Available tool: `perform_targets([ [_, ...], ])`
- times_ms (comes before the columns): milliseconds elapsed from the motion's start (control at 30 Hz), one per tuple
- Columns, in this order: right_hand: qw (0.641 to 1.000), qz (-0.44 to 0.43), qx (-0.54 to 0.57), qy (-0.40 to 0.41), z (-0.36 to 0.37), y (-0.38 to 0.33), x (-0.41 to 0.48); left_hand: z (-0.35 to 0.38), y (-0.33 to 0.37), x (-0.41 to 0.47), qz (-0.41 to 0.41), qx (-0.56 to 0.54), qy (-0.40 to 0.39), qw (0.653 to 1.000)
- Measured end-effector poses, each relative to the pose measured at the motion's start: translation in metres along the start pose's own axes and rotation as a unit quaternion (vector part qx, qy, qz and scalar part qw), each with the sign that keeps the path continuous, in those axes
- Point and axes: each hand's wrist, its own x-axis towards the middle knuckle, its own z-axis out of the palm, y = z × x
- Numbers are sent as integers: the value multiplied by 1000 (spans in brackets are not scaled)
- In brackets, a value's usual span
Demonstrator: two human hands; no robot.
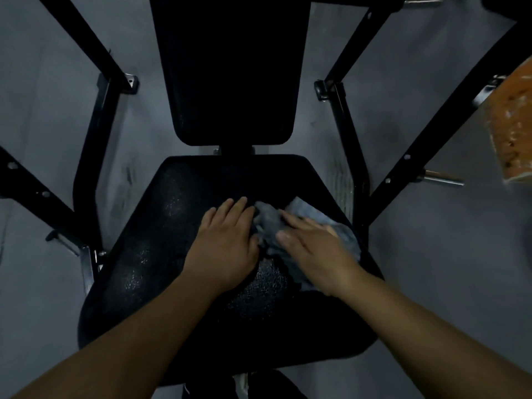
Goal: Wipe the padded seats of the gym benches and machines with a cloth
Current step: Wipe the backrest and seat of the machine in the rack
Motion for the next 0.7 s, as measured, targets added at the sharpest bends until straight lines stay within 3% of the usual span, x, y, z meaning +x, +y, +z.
perform_targets([
  [67, 995, 59, 34, 70, -4, 10, -9, -2, 1, 1, 0, -5, -2, 1000],
  [133, 969, 192, 74, 136, -9, 0, 18, -7, 0, 4, 4, -28, -6, 1000],
  [200, 947, 273, 74, 153, 1, -28, 60, -7, -7, 7, 8, -30, 7, 999],
  [233, 957, 252, 21, 145, 10, -42, 75, -6, -11, 8, 10, -21, 18, 1000],
  [300, 983, 99, -63, 144, 30, -59, 74, -5, -22, 10, 2, -18, 31, 999],
  [400, 992, -40, -43, 111, 22, -44, 25, -3, -33, 13, 11, -33, 44, 998],
  [467, 985, 1, -66, 157, 21, -32, -9, -3, -33, 15, 9, -26, 41, 999],
  [567, 974, 181, -27, 133, 28, -44, -8, -1, -28, 15, 3, -15, 37, 999],
  [700, 965, 231, -30, 124, 13, -40, 86, -7, -30, 24, -11, 9, 34, 999],
])
